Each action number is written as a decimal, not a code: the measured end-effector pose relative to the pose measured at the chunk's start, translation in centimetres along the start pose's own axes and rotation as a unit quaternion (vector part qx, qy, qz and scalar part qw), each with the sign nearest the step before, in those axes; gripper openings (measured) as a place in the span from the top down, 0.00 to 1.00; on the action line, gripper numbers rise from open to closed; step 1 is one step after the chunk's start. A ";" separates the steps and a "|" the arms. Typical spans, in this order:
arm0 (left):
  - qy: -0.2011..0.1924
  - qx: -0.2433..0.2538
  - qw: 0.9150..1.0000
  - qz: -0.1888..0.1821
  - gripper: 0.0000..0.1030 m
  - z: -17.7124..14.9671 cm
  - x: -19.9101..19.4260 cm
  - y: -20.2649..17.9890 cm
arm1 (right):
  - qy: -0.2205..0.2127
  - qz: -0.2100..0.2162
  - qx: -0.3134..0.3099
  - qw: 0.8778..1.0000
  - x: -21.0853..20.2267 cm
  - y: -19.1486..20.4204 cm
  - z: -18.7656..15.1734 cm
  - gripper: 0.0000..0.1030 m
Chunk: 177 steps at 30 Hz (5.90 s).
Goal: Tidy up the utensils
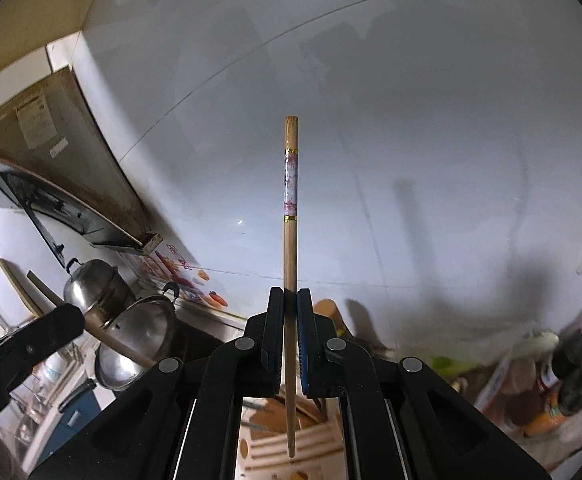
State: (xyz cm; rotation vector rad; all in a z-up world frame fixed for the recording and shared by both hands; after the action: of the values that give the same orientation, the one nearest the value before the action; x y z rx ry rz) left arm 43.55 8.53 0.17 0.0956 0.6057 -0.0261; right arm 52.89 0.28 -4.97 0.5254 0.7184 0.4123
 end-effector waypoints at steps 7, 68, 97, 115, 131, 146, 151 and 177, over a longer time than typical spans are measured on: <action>0.040 -0.030 0.998 -0.026 0.97 -1.1 4.0 1.5 | -0.027 -0.004 -0.040 0.999 4.0 1.1 -1.1 0.94; 0.048 -0.001 0.992 0.113 0.00 -18.1 -18.0 -4.0 | -0.058 -0.177 -0.112 0.976 -24.8 -1.6 -16.9 0.00; 0.012 -0.013 0.993 0.120 0.00 -21.2 -32.3 -9.2 | -0.094 -0.171 -0.117 0.974 -43.0 1.2 -22.3 0.00; 0.013 -0.011 0.991 0.134 0.00 -21.3 -32.4 -9.7 | -0.080 -0.155 -0.128 0.976 -42.0 0.3 -21.4 0.00; 0.013 -0.012 0.990 0.140 0.00 -21.1 -32.3 -9.1 | -0.075 -0.156 -0.128 0.977 -41.1 0.4 -21.5 0.00; 0.011 -0.011 0.990 0.140 0.00 -20.7 -32.3 -8.5 | -0.080 -0.158 -0.122 0.977 -40.6 0.5 -21.6 0.00; 0.011 -0.010 0.990 0.139 0.00 -20.6 -32.1 -8.3 | -0.080 -0.159 -0.122 0.976 -40.4 0.7 -21.5 0.00; 0.009 -0.009 0.990 0.139 0.00 -19.9 -31.6 -8.0 | -0.086 -0.160 -0.123 0.976 -40.1 0.9 -20.7 0.00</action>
State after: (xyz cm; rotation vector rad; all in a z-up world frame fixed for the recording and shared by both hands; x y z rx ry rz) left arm 5.90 2.37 1.21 0.1615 0.6053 0.2498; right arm 10.69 -13.63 2.83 0.2015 0.5626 0.1486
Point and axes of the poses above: each gripper's, at about its wrist camera, not at the fingertips, and x roughly the way its jaws point, y to its left, z to its top, the point moved 3 cm from there along x, roughly the way its jaws point, and after that the axes turned 15 degrees about x, right-handed, at the moved point
